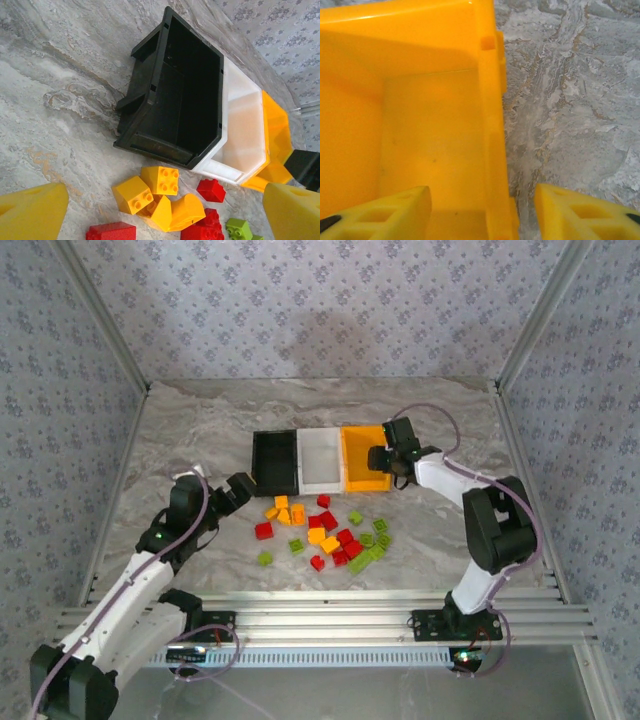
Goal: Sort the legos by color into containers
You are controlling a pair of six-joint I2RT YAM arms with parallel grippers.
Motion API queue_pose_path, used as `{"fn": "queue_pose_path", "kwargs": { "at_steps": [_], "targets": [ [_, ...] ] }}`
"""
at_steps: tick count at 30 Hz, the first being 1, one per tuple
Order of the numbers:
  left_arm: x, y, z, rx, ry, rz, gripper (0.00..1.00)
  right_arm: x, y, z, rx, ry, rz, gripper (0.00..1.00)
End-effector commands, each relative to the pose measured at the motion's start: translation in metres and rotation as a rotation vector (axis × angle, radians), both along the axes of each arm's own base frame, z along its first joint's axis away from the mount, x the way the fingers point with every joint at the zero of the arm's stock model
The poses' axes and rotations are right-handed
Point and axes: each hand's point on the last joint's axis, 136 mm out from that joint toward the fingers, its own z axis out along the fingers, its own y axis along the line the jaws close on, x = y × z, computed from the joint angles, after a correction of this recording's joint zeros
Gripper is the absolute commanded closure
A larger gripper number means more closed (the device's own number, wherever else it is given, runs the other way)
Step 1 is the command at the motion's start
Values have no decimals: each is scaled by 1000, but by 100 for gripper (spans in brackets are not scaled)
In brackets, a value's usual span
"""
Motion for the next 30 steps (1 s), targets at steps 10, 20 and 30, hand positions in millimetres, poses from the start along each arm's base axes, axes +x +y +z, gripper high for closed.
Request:
{"fn": "queue_pose_path", "kwargs": {
  "at_steps": [10,20,30],
  "targets": [
    [-13,-25,-3,39,52,-131,1,-90,16,13,83,51,-74,23],
    [-20,-35,-15,10,64,-166,0,-79,5,21,196,38,-62,22],
    [-23,-27,-16,32,50,-146,1,-20,-18,20,132,36,-152,24]
  ]
}}
